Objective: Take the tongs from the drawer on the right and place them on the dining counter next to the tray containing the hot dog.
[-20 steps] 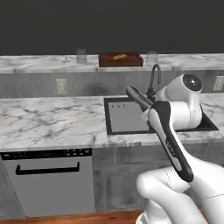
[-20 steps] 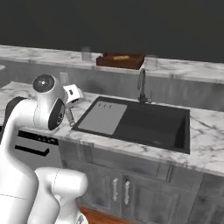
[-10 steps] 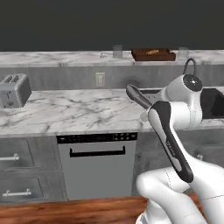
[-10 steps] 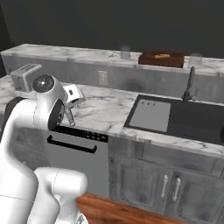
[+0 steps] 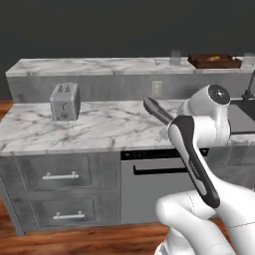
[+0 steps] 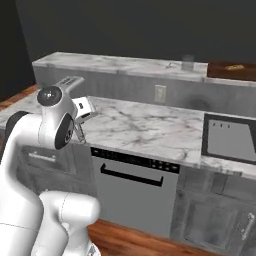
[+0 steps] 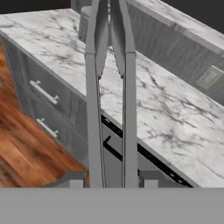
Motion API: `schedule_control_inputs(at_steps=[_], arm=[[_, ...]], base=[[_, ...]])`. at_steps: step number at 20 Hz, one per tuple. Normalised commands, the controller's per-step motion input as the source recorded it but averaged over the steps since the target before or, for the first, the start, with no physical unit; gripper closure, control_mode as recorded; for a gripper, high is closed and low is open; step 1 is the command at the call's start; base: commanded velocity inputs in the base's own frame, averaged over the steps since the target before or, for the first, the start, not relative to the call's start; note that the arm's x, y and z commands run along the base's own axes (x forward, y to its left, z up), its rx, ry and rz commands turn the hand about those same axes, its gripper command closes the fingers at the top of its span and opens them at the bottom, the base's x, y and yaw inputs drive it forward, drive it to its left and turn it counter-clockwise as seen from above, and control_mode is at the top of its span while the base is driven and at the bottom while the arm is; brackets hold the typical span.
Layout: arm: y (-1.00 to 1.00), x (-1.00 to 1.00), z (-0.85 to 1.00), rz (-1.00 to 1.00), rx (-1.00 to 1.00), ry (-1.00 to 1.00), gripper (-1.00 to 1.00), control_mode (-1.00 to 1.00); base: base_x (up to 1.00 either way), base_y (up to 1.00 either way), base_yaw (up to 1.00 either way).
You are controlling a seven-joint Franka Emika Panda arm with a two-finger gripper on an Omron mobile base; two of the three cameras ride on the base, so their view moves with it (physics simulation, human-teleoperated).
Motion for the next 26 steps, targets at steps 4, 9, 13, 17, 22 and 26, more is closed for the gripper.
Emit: schedule_control_inputs(at_steps=[4,9,13,17,22,26], arm=[[0.00,0.00,0.00,0.00,0.00,0.00,1.00,1.00],[0.00,0.00,0.00,0.00,0.00,0.00,1.00,1.00],[0.00,0.00,0.00,0.00,0.00,0.00,1.00,1.00],[0.00,0.00,0.00,0.00,0.00,0.00,1.00,1.00],[0.00,0.00,0.00,0.00,0.00,0.00,1.00,1.00],[0.00,0.00,0.00,0.00,0.00,0.00,1.00,1.00]], base=[[0.00,1.00,-0.05],[0.00,1.00,-0.12],[0.00,1.00,-0.17],[0.00,1.00,-0.18],[0.00,1.00,-0.19],[0.00,1.00,-0.20]])
